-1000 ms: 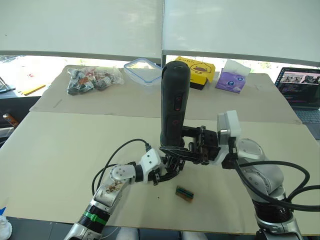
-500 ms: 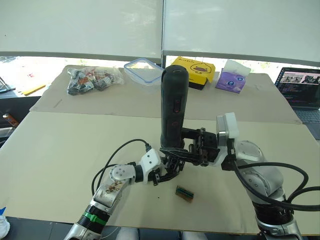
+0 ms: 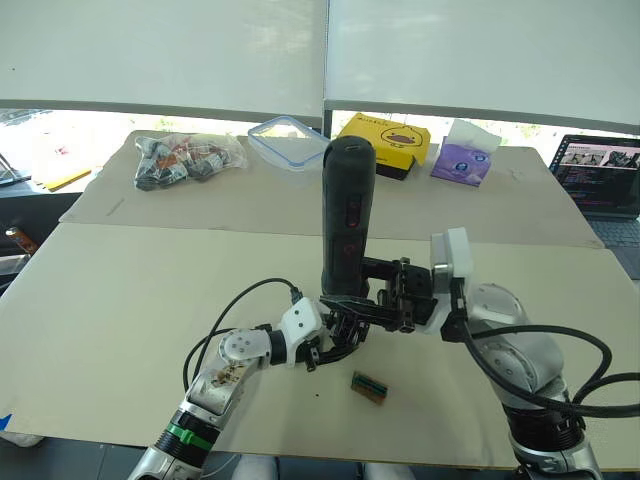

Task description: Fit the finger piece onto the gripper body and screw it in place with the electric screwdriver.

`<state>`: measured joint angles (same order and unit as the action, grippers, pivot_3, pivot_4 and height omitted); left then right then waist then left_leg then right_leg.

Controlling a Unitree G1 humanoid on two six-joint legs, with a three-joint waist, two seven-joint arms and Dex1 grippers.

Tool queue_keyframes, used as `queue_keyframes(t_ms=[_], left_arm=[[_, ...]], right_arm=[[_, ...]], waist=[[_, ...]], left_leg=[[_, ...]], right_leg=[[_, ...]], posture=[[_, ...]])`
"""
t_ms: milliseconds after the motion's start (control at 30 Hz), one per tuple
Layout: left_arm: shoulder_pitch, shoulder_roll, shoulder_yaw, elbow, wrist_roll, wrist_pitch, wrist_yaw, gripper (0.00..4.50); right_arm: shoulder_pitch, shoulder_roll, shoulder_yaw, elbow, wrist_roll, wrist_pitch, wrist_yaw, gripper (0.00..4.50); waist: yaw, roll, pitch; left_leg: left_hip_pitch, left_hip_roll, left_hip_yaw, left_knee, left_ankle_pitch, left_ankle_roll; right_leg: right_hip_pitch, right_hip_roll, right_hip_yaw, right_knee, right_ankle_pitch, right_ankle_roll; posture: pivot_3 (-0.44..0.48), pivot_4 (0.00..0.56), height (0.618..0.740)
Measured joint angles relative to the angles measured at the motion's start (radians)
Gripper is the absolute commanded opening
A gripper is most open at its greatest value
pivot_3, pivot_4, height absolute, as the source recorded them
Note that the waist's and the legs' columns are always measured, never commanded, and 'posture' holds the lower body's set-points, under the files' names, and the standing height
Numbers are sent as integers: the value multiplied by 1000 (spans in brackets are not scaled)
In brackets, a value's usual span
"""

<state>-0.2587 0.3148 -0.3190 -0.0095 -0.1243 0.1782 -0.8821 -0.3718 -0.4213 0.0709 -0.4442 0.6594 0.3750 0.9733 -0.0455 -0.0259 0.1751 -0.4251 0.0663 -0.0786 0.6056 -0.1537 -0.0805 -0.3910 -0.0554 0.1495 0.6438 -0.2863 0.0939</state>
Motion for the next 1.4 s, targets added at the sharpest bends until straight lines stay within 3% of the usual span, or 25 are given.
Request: queue_keyframes(t_ms=[1400], left_arm=[[1, 4, 0, -16, 0, 22, -1, 2347]], right_arm=[[-16, 9, -27, 0, 91, 73, -32, 1956]], waist=[[0, 0, 0]], left_leg=[[0, 0, 0, 0, 0, 0]], right_leg=[[0, 0, 0, 0, 0, 0]], posture=[[0, 150, 740]])
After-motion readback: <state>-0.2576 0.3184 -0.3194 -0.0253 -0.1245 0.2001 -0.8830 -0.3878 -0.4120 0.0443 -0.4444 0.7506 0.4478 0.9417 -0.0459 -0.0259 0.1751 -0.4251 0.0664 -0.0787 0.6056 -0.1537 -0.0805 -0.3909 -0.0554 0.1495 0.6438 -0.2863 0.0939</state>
